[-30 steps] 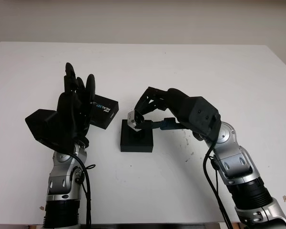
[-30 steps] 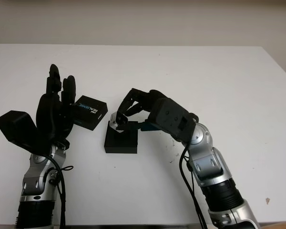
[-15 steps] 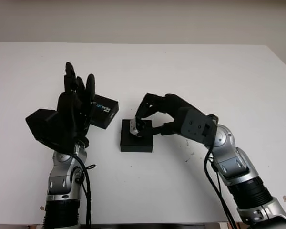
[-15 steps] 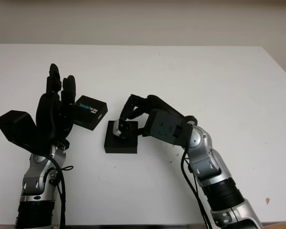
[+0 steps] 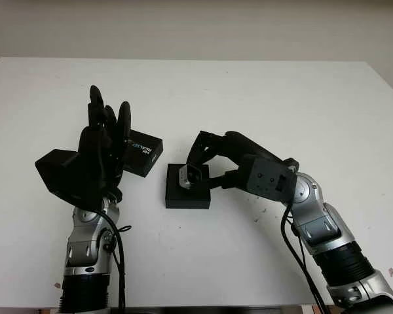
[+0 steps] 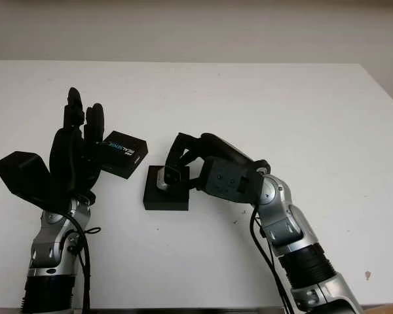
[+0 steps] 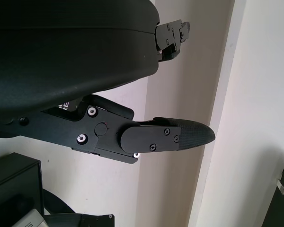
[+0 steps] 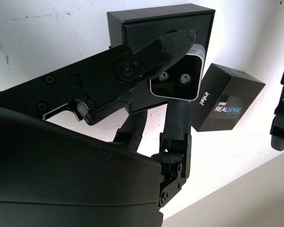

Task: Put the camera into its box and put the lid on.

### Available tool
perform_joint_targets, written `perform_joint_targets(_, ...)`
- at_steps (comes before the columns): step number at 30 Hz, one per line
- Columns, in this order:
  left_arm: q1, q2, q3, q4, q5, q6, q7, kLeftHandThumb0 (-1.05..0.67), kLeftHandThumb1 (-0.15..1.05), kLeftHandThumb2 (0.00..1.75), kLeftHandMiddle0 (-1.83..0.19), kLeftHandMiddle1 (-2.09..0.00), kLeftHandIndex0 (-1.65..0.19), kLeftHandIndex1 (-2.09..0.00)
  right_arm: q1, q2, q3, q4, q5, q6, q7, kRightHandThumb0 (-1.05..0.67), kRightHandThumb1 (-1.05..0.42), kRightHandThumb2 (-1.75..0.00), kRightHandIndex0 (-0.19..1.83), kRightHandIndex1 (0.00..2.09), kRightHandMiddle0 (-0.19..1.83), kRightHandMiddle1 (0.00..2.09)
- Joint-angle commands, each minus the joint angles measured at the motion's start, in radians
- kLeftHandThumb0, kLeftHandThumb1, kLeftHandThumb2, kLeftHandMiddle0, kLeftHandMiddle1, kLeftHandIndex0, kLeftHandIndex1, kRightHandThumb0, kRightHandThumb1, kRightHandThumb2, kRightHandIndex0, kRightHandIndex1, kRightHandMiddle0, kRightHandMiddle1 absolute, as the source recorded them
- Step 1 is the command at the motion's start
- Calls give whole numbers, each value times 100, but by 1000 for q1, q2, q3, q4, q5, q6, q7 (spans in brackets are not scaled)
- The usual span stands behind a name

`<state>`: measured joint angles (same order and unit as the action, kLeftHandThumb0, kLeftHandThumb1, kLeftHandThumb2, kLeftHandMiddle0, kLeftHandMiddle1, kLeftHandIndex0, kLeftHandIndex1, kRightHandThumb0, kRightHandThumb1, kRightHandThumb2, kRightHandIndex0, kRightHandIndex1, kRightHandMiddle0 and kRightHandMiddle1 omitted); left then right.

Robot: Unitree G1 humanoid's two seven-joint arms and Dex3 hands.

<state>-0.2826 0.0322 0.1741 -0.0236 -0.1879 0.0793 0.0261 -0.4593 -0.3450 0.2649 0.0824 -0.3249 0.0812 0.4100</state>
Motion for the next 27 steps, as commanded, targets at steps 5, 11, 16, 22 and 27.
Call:
perform_joint_targets(5,-3,-1,-1,-16,3,-4,2,-64,105,34,19,-1,19,0,-25,-1,-8,9,-2,5,-2,-34,-104,-6,36,91,89,209)
perform_joint_targets(11,-2,3,-6,-18,10,-1,1,-63,105,37,19,-1,19,0,-34,-7,-6,11,-18,6,-1,-36,-105,-6,36,92,88,209)
perform_joint_targets(16,-1,0,-5,-19,5,-2,-5,-63,105,36,19,0,19,0,-42,-8,-5,19,-25,11,-1,-36,-105,-6,36,91,88,209)
perform_joint_targets(22,3,0,-9,-26,10,1,-4,-62,105,37,19,0,19,0,-53,-13,3,32,-52,4,-3,-37,-105,-7,37,90,86,209)
perform_joint_targets(27,3,-4,-10,-24,8,-1,-3,-64,105,36,19,0,19,0,-63,-18,7,40,-68,-1,7,-37,-105,-8,37,86,83,209)
